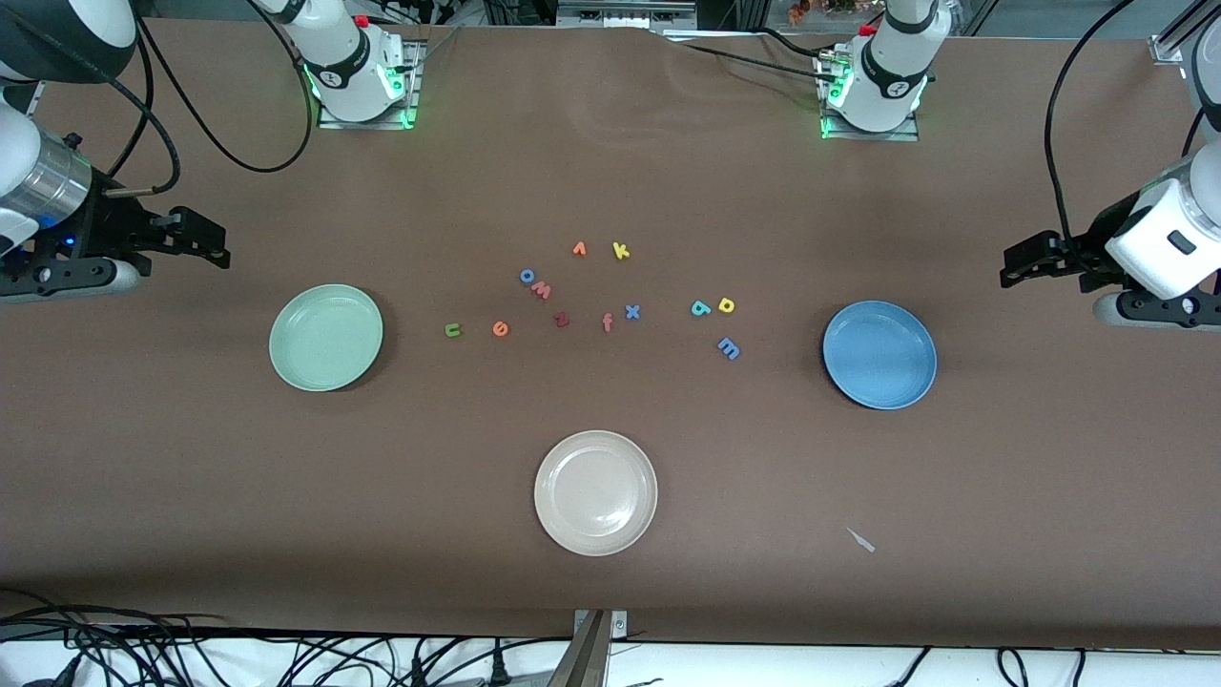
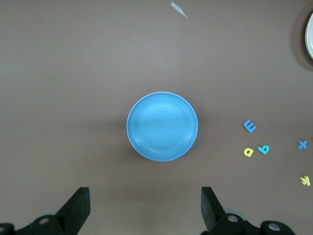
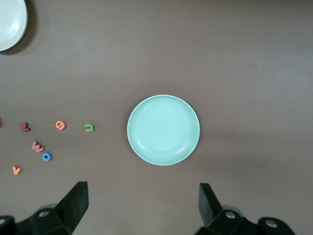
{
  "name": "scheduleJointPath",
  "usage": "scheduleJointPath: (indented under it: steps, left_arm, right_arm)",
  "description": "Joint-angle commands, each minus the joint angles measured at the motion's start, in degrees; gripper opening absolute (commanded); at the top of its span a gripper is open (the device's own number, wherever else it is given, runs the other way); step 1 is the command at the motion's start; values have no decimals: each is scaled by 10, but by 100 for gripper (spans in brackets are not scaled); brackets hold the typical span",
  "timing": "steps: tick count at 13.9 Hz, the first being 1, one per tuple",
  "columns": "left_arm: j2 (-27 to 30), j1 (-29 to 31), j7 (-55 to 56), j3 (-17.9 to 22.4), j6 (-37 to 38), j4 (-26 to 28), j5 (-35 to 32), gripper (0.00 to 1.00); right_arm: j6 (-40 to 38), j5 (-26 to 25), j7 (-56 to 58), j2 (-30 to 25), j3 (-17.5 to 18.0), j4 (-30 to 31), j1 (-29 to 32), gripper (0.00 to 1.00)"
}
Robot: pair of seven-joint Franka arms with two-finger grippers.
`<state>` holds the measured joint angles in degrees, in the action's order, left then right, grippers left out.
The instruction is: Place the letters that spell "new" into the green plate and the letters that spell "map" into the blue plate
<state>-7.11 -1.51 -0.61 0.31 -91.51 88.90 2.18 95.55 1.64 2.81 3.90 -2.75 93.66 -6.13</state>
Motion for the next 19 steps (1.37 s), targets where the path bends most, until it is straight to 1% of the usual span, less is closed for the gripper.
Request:
scheduleJointPath:
  steps: [1,4,7,19]
  left_arm:
    - [42,3,-5,0,-23,49,11,100]
    - [39,4,0,2,-17,48,9,100]
    - [32,8,2,5,-9,19,15,100]
    - [34,9,-3,5,1,17,13,100]
  right_arm:
    - [-7,9,8,4,-1,-12,0,100]
    - [-8,9,8,4,-1,-12,0,100]
    - [-8,9,8,4,-1,-12,0,100]
    - [-8,9,8,5,-1,-12,0,100]
